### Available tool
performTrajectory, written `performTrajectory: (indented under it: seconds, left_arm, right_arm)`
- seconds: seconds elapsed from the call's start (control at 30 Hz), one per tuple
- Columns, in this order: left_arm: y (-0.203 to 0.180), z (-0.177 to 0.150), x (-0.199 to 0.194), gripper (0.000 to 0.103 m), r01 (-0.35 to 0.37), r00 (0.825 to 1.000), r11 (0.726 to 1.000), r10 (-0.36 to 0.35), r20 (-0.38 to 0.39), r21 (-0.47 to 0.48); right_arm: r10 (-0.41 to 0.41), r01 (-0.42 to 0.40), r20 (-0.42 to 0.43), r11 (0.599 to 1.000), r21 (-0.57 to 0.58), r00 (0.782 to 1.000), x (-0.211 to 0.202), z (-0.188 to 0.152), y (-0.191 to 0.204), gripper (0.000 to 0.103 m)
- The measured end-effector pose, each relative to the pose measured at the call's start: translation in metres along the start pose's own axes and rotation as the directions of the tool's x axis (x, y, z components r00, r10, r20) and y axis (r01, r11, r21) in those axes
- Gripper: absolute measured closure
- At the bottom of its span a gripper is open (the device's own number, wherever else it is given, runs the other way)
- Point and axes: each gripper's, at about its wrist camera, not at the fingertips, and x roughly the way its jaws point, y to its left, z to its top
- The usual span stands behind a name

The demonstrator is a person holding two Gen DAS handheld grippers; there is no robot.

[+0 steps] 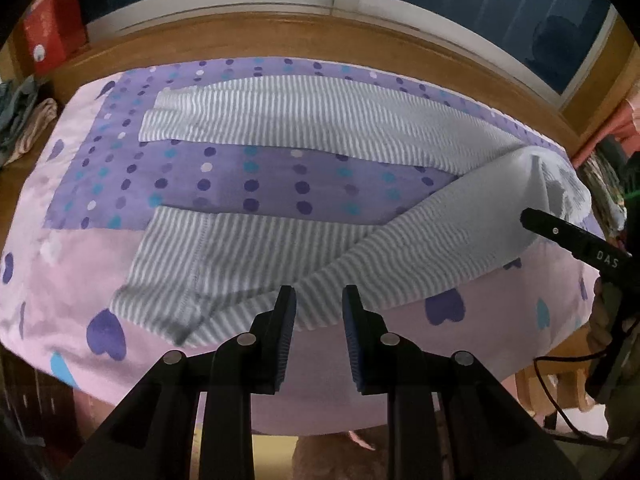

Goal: Fold clothes

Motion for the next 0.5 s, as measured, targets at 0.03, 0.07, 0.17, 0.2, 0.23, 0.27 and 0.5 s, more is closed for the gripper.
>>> performTrajectory:
  seconds: [0.03, 0.07, 0.17, 0.2, 0.23, 0.27, 0.5]
  left_arm:
    - [0.002, 0.001, 0.002, 0.079, 0.009, 1.0, 1.0, -0.009, -0.007, 0.006]
    - [0.004, 0.002, 0.003, 0.079, 0.016, 1.0, 1.0, -0.015, -0.012, 0.01]
    - [0.006, 0.005, 0.005, 0.079, 0.022, 1.0, 1.0, -0.022, -0.022, 0.009]
    - [0.007, 0.006, 0.005, 0.079, 0.035, 0.999, 0.999, -0.034, -0.03, 0.01]
    - [0.008, 0.007, 0.006, 0.079, 0.047, 0.998, 0.999, -0.046, -0.037, 0.01]
    - [0.009, 0.008, 0.007, 0.079, 0.057, 0.997, 0.998, -0.056, -0.045, 0.015]
    - [0.014, 0.017, 0.023, 0.079, 0.101, 0.989, 0.984, -0.083, -0.124, 0.149]
  right_arm:
    - [0.001, -0.001, -0.008, 1.0, -0.011, 1.0, 0.003, 0.001, 0.006, 0.052]
    - [0.004, -0.004, -0.015, 1.0, -0.023, 1.0, 0.006, 0.002, 0.011, 0.052]
    - [0.022, -0.024, -0.039, 0.998, -0.056, 0.999, 0.019, 0.006, 0.025, 0.051]
    - [0.032, -0.035, -0.048, 0.997, -0.062, 0.998, 0.024, 0.007, 0.029, 0.051]
    - [0.05, -0.054, -0.055, 0.996, -0.065, 0.997, 0.028, 0.008, 0.033, 0.051]
    - [0.061, -0.065, -0.058, 0.995, -0.07, 0.996, 0.031, 0.007, 0.036, 0.051]
    - [0.027, -0.03, -0.072, 0.999, -0.041, 0.997, 0.042, 0.003, 0.058, 0.051]
